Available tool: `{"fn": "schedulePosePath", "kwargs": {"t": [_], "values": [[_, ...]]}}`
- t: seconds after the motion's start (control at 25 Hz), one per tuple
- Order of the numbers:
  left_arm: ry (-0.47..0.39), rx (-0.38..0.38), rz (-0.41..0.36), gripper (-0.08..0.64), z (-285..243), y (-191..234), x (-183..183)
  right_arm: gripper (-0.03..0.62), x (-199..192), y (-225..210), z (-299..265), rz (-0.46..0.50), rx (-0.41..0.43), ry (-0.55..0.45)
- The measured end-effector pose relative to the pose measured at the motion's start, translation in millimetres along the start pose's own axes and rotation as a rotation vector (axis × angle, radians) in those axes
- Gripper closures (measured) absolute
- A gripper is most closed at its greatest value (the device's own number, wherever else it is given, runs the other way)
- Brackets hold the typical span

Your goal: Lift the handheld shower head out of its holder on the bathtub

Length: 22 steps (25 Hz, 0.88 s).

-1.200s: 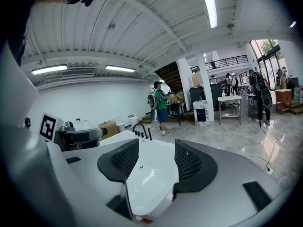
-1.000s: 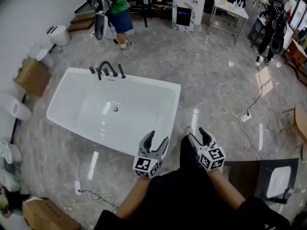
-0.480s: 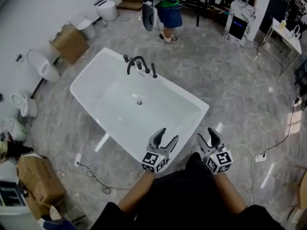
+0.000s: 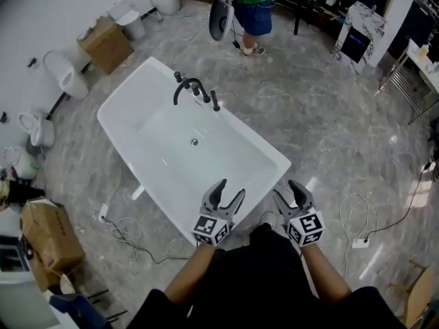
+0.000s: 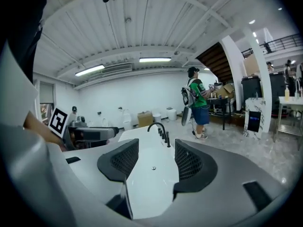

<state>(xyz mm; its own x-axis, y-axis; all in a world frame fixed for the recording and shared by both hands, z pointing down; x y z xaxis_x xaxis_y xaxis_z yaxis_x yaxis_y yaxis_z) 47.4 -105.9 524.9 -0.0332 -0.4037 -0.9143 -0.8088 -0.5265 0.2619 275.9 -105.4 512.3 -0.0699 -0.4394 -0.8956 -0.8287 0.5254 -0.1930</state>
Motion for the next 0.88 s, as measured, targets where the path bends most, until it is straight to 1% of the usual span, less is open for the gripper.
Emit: {"fn": "schedulePosePath", "kwargs": {"t": [0.08, 0.24, 0.56, 0.64, 0.76, 0.88], "values": [[-0.001, 0.017, 0.007, 0.307, -10.3, -0.4, 3.9, 0.383, 5.6, -8.5, -5.2, 0.009, 0.015, 0.004], [-0.002, 0.052, 0.013, 0.307, -34.1, -2.3, 11.5, 0.383, 14.4, -30.3, -14.8, -0.024, 0.049, -0.003], [-0.017, 0.115, 0.017, 0.307, -84.6, -5.3, 28.8, 0.383, 29.7, -77.7, -24.3, -0.025, 0.104, 0.003], [-0.032, 0.13, 0.027, 0.307, -97.1, -2.0, 30.9, 0.383, 30.7, -86.4, -28.7, -0.005, 0.121, 0.008], [-0.054, 0.152, 0.048, 0.305, -110.7, 3.2, 31.8, 0.383, 30.5, -94.3, -35.8, 0.068, 0.14, 0.026], [-0.059, 0.158, 0.051, 0.305, -121.2, 4.0, 32.3, 0.383, 34.0, -102.8, -39.5, 0.073, 0.154, 0.029]]}}
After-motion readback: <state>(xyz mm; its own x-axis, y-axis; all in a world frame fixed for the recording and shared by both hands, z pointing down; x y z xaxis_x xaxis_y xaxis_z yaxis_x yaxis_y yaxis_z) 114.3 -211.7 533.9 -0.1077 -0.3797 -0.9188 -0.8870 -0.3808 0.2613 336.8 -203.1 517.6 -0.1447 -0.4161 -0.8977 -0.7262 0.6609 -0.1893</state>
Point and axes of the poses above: the fingertips, and each gripper's own axes: z backward along the fingers, y to its left, x out of its top, the point moved 7 cm from there along z, backward along the fingers, and after that the axes turned 5 degrees about y, right-handed, at the moved point
